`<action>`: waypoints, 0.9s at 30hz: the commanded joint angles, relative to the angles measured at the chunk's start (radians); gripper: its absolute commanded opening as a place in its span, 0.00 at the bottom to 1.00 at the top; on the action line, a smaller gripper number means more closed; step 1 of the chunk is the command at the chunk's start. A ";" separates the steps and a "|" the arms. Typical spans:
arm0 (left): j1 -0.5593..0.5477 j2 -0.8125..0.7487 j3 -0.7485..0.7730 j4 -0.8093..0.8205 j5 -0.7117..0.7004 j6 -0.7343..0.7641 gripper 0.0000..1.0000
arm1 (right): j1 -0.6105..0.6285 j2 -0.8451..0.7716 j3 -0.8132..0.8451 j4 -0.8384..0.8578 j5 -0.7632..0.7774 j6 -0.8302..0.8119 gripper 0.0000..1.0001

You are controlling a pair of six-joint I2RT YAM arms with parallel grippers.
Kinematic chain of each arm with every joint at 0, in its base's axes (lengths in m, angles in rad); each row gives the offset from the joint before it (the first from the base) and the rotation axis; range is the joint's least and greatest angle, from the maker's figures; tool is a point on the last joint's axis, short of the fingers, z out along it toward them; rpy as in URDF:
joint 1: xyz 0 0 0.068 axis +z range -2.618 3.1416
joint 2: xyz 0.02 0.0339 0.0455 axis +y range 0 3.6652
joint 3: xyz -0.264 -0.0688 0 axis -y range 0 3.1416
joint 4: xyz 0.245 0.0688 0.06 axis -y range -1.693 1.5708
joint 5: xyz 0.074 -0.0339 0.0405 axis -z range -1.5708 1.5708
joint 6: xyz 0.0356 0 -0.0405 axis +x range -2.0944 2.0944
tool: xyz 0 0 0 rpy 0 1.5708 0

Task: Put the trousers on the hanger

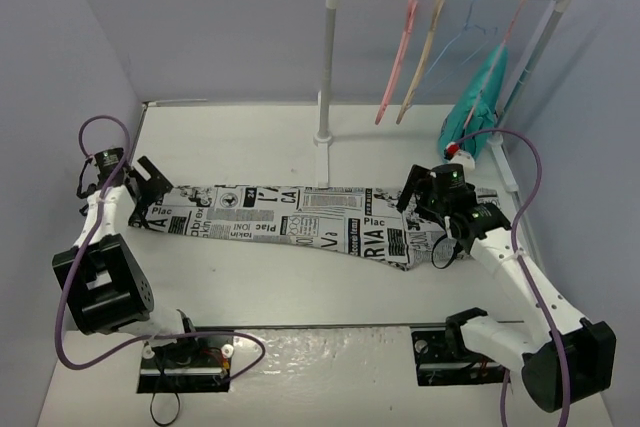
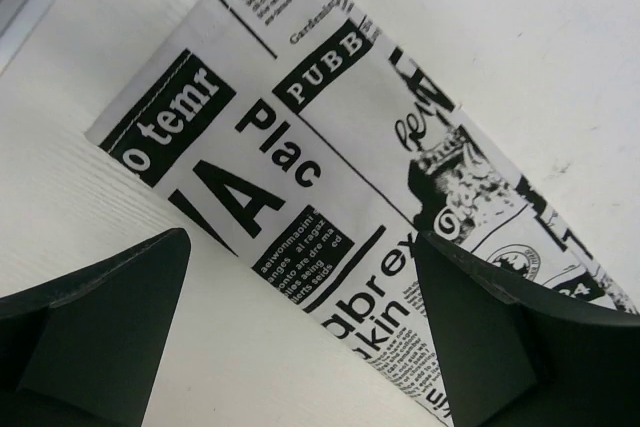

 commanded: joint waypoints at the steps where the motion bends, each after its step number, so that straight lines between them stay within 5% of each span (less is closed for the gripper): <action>1: -0.001 -0.042 -0.005 0.019 0.039 -0.014 0.93 | -0.092 0.028 -0.014 -0.025 0.065 0.002 0.97; 9: -0.005 -0.061 -0.101 0.068 0.096 -0.016 0.93 | -0.412 0.208 0.003 0.012 -0.014 0.037 0.91; 22: -0.047 0.013 -0.132 0.105 0.126 -0.067 0.93 | -0.513 0.576 0.039 0.268 -0.011 0.190 0.78; 27: -0.047 0.104 -0.109 0.099 0.109 -0.101 0.93 | -0.613 0.595 -0.034 0.328 -0.011 0.174 0.77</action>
